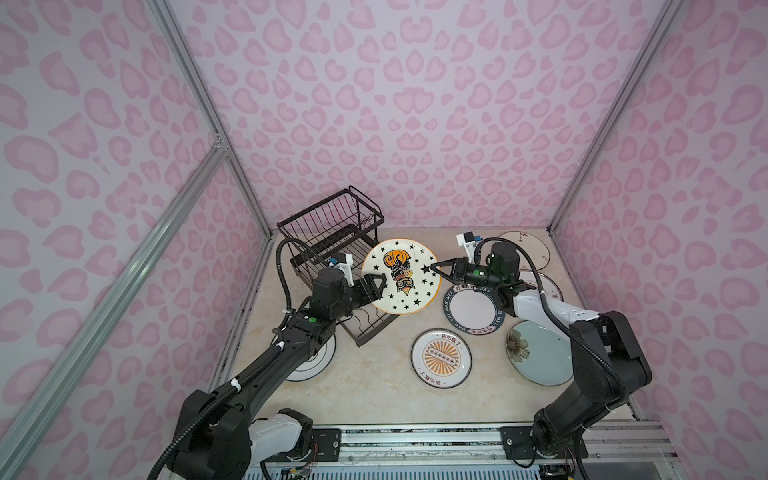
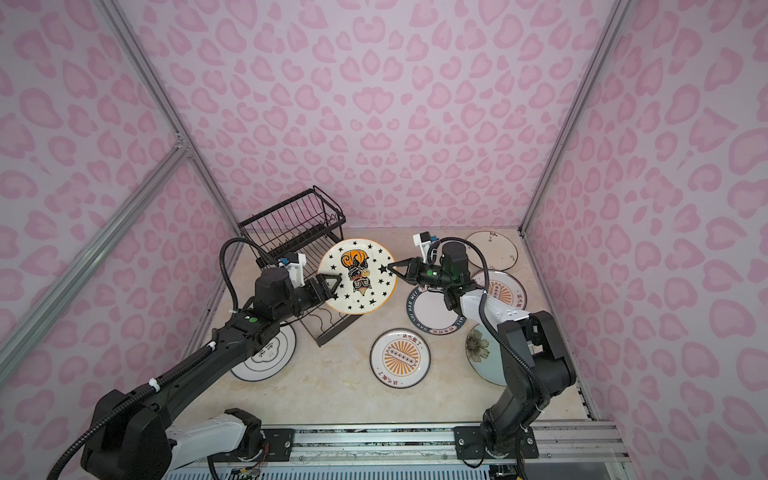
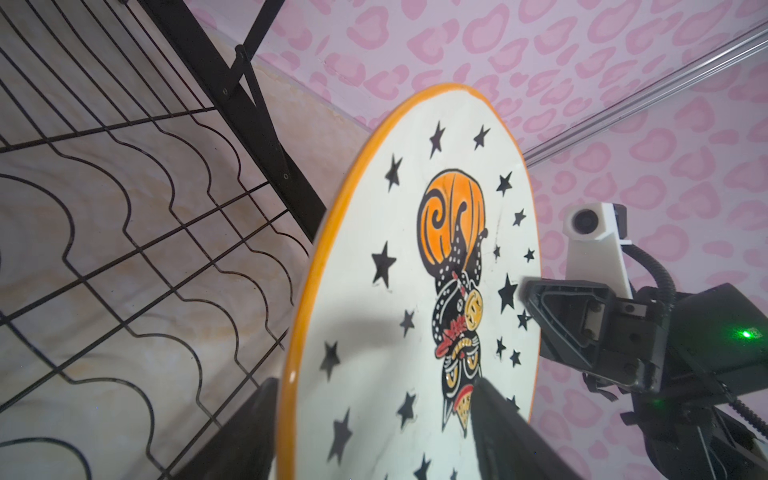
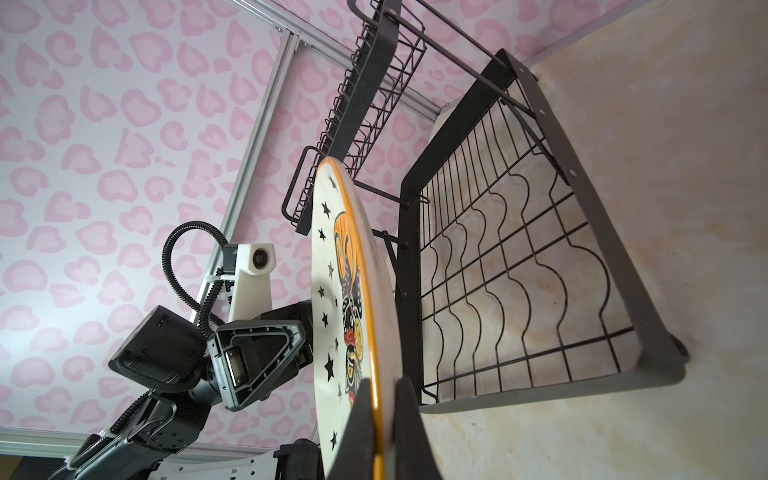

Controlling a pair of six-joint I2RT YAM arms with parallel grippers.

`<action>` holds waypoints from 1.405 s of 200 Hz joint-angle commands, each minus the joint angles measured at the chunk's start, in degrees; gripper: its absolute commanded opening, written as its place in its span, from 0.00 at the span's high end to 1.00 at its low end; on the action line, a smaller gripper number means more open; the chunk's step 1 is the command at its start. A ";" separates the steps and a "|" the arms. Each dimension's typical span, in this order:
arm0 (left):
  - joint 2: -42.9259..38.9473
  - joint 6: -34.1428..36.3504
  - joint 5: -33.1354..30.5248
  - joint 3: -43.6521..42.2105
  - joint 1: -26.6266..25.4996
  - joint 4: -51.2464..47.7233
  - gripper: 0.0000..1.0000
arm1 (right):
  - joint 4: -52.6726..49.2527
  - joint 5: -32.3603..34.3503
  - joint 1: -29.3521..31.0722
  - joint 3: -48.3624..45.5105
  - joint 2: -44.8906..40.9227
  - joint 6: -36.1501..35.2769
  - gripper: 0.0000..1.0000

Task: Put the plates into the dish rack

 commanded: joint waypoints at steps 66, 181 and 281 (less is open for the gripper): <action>-0.46 0.68 1.06 1.04 -0.03 1.43 0.51 | 6.57 -1.06 0.22 0.06 1.80 0.87 1.00; -0.47 0.60 1.81 1.22 -0.09 1.87 0.89 | 3.83 -0.25 0.47 0.26 0.92 -0.51 1.00; -2.19 -0.64 1.05 0.36 -0.09 4.33 0.96 | 9.38 0.11 0.47 -2.55 -0.33 4.52 0.76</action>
